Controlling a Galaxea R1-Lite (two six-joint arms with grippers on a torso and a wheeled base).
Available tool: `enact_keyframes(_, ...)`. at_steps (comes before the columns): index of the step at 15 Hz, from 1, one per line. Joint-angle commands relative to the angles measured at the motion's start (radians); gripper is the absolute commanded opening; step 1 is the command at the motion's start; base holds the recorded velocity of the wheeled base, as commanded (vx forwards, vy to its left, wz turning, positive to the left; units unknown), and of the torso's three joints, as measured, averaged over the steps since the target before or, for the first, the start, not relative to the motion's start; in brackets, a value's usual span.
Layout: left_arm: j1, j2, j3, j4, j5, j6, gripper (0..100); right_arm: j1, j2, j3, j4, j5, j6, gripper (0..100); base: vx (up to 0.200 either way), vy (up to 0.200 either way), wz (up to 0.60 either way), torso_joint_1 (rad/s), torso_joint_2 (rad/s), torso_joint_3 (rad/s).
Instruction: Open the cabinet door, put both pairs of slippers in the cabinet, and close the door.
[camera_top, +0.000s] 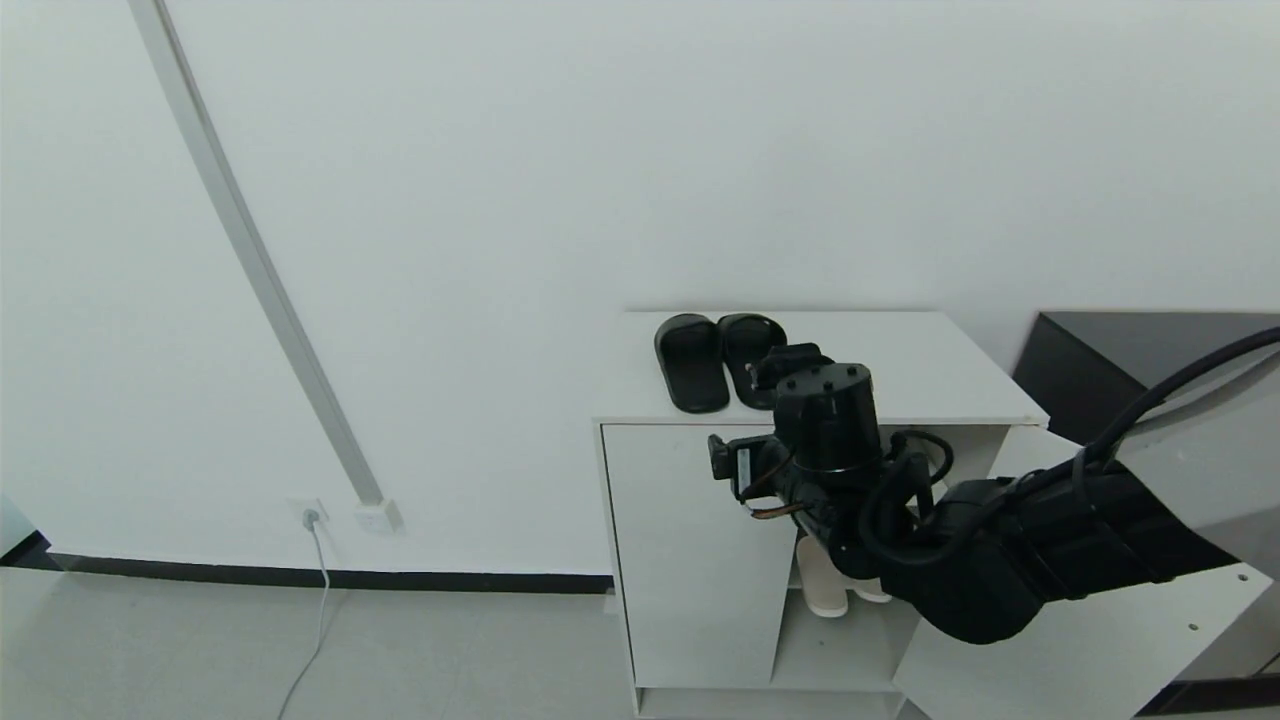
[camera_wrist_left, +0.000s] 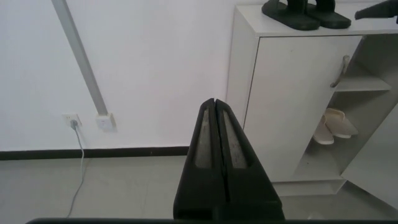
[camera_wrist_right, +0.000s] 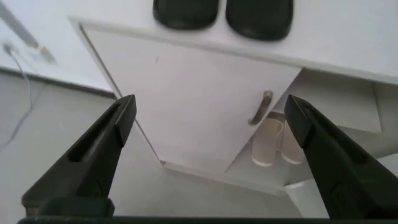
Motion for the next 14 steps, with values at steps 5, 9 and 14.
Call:
enact_keyframes(5,0.0,0.001,0.0,0.001,-0.002,0.0,0,0.0,0.016,-0.025,-0.009,-0.001,0.004,100,0.16,0.0,0.0,0.004,0.0,0.005)
enact_keyframes(9,0.0,0.001,0.0,0.001,-0.002,0.0,0,0.0,0.032,-0.025,-0.01,-0.003,0.004,100,0.2,0.0,0.0,0.001,-0.01,0.005)
enact_keyframes(14,0.0,0.001,0.0,0.001,-0.002,0.0,0,-0.002,0.082,-0.037,-0.056,-0.003,0.0,100,0.2,0.0,0.0,0.001,0.0,0.0)
